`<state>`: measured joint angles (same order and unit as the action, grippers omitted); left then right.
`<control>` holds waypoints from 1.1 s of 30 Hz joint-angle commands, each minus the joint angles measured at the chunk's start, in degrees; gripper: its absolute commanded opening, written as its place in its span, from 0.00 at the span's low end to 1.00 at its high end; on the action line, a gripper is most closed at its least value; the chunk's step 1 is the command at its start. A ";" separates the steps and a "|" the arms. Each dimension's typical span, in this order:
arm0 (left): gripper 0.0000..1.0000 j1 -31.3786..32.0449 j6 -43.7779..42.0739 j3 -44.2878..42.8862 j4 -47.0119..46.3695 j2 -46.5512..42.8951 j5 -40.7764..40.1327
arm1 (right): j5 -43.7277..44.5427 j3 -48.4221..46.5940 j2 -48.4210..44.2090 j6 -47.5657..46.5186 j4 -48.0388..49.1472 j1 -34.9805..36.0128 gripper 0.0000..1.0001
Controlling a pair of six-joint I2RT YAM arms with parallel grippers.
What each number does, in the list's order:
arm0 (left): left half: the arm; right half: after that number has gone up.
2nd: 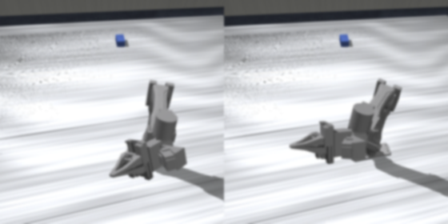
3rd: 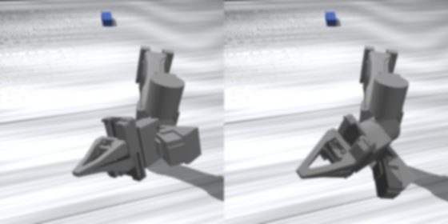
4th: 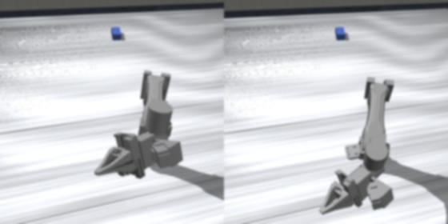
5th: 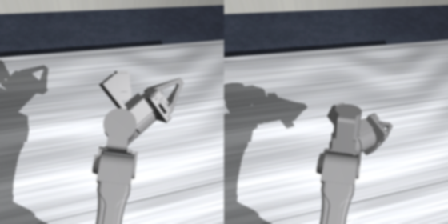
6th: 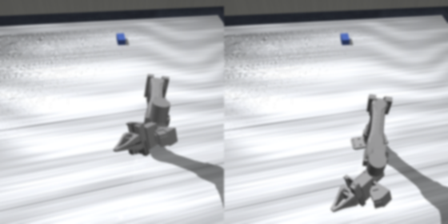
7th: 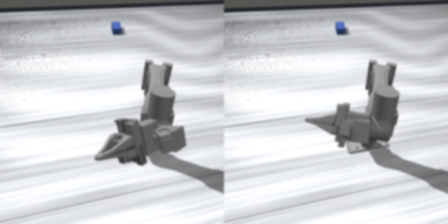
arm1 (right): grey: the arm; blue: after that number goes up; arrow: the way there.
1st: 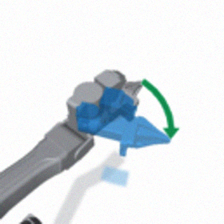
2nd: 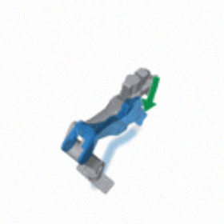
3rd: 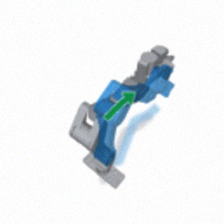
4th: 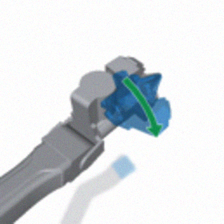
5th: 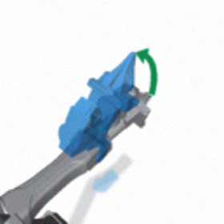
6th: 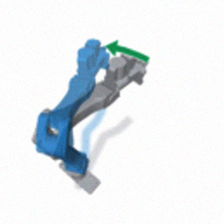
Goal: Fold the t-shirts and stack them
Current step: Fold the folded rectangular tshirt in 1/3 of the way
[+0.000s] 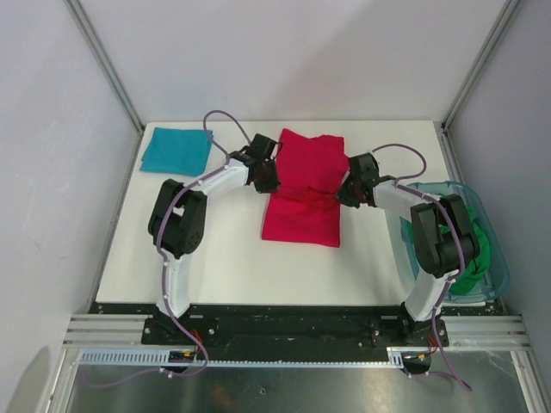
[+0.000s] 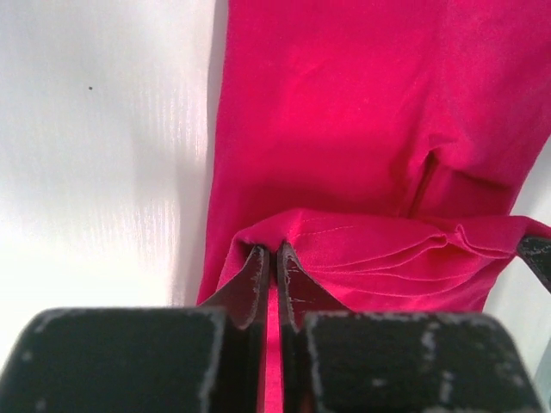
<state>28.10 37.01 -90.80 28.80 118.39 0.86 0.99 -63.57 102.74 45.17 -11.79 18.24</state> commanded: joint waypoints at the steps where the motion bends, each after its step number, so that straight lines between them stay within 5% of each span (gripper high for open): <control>1: 0.09 -1.08 -2.32 -3.09 -1.24 0.22 1.75 | 0.24 -2.64 -0.34 -0.63 0.60 -0.51 0.06; 5: 0.44 -2.73 -4.62 -3.69 -1.33 -0.50 3.19 | 1.44 -4.40 -1.95 -2.73 -1.17 -0.65 0.38; 7: 0.63 -3.45 -6.02 -3.66 -1.30 -1.66 3.36 | 2.41 -5.37 -3.27 -4.17 -2.30 -0.66 0.46; 9: 0.69 -3.81 -7.21 -3.06 -1.29 -3.18 3.18 | 3.09 -5.78 -4.73 -5.21 -3.31 -0.51 0.47; 12: 0.62 -3.87 -7.88 -1.32 -1.33 -5.04 4.44 | 4.64 -5.98 -6.58 -6.54 -4.83 0.99 0.41; 21: 0.08 -1.43 -8.57 0.02 -1.53 -2.98 9.86 | 4.95 -6.10 -3.50 -7.85 -4.00 6.47 0.17; 33: 0.00 -4.22 -9.33 -10.35 -1.53 10.59 10.80 | 1.63 -14.00 11.24 -10.19 -3.30 0.66 0.08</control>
<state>25.61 29.30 -97.27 27.70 125.64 10.81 3.53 -73.49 109.93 36.80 -15.57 20.75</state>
